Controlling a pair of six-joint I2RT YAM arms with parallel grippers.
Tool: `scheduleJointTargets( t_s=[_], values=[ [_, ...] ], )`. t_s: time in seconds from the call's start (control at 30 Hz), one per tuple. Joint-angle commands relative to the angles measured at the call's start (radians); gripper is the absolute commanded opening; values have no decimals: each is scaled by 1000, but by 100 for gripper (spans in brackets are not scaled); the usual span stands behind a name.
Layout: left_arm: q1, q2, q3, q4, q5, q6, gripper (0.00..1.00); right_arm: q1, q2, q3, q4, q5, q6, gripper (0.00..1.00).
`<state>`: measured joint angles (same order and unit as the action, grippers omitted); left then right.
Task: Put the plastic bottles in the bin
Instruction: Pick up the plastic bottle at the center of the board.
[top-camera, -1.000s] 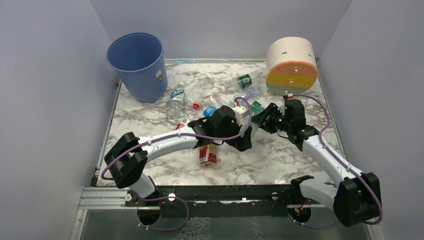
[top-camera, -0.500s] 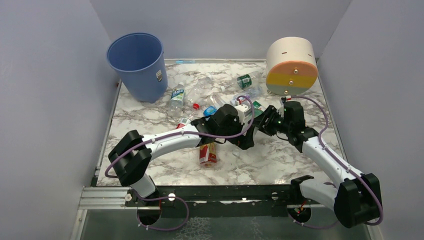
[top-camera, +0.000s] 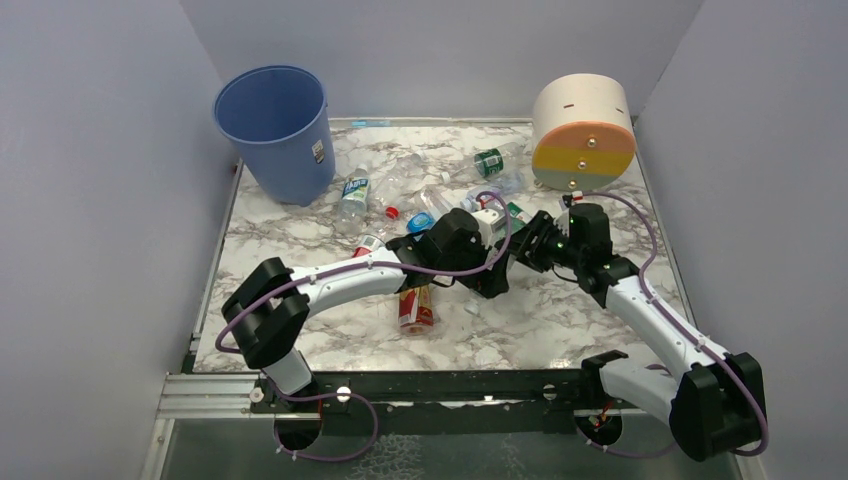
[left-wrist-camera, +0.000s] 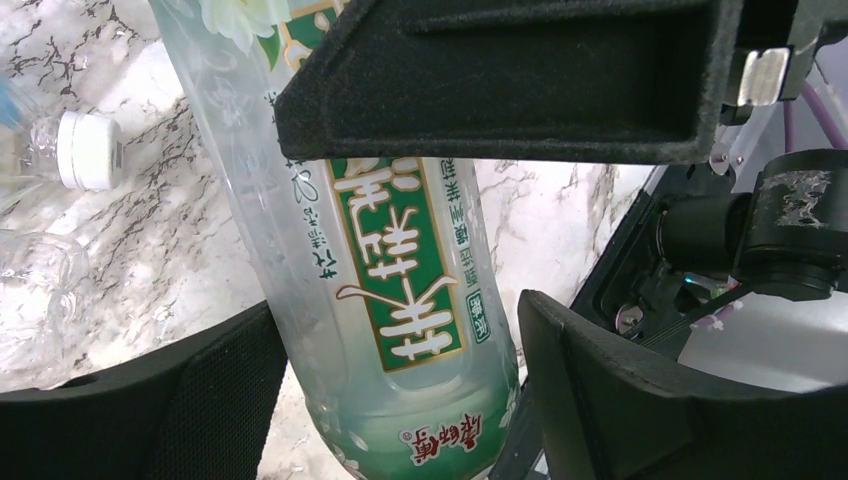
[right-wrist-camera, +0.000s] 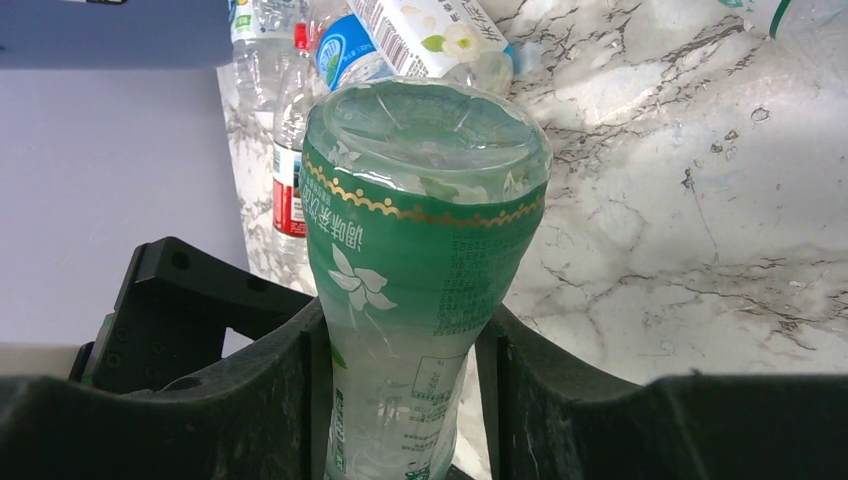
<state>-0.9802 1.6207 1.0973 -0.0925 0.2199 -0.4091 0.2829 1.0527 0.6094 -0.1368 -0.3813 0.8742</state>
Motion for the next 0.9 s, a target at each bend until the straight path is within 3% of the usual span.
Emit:
scheduleJointTargets(
  t_s=[0.0, 0.33, 0.57, 0.87],
  values=[
    [-8, 8, 36, 39, 19, -7, 83, 9, -15, -10, -14, -22, 3, 51],
    [-8, 7, 36, 39, 19, -6, 72, 9, -5, -8, -11, -25, 1, 55],
    [-8, 7, 40, 38, 18, -4, 69, 9, -3, 2, -22, -22, -2, 64],
    [-7, -8, 31, 36, -8, 1, 67, 9, -18, 26, -82, 13, -11, 94]
  ],
)
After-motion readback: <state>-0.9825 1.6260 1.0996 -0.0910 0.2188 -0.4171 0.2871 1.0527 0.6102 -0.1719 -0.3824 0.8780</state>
